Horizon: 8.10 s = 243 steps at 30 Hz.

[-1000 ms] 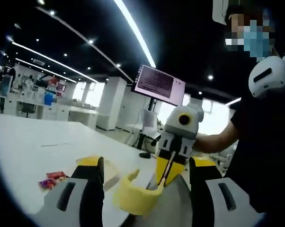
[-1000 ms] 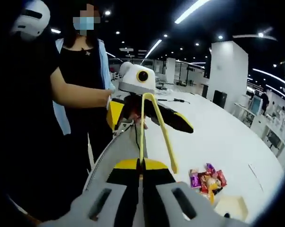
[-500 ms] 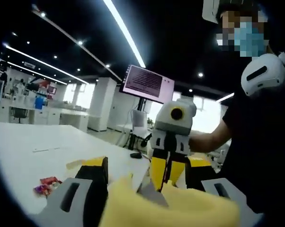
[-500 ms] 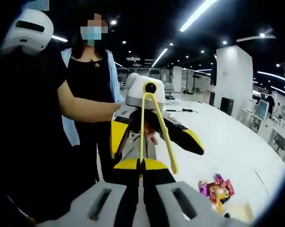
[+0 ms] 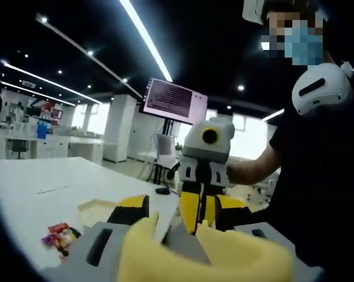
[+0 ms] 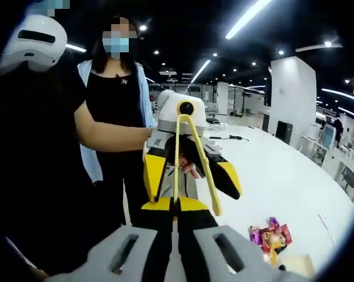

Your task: Place the target food into the container with the food tongs after gripping and lifting it, then release it inside without dropping or visibly crushing the food.

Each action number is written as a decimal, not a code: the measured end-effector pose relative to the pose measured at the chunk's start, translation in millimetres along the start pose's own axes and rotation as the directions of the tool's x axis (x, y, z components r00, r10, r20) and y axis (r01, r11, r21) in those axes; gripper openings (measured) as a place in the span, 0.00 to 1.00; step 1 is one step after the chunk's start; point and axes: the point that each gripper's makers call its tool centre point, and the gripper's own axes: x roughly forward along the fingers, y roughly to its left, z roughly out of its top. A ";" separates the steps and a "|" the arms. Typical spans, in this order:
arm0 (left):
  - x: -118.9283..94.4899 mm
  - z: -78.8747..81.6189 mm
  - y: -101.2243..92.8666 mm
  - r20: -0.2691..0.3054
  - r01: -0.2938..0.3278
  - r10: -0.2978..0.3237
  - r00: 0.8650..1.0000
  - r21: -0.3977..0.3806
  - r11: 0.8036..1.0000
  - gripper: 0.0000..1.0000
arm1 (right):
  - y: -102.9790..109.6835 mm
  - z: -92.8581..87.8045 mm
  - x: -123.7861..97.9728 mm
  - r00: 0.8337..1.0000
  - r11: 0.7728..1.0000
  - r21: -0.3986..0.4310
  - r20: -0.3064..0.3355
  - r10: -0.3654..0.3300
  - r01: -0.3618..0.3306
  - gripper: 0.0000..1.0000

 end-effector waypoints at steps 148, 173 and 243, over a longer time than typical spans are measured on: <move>-12.4 12.9 2.2 -0.031 -0.099 0.103 0.994 0.096 0.990 0.21 | -22.4 11.5 -41.7 0.968 0.984 0.097 0.193 -0.163 0.147 0.05; -32.0 -49.0 64.6 -0.089 -0.218 0.221 0.971 0.037 0.975 0.22 | -38.7 -66.8 -93.3 0.791 0.734 0.575 0.227 -0.568 0.362 0.09; -4.7 -195.0 255.2 -0.503 -0.170 0.261 0.824 0.221 0.960 0.23 | -47.5 -125.3 -129.7 0.738 0.584 0.623 0.016 -0.675 0.521 0.08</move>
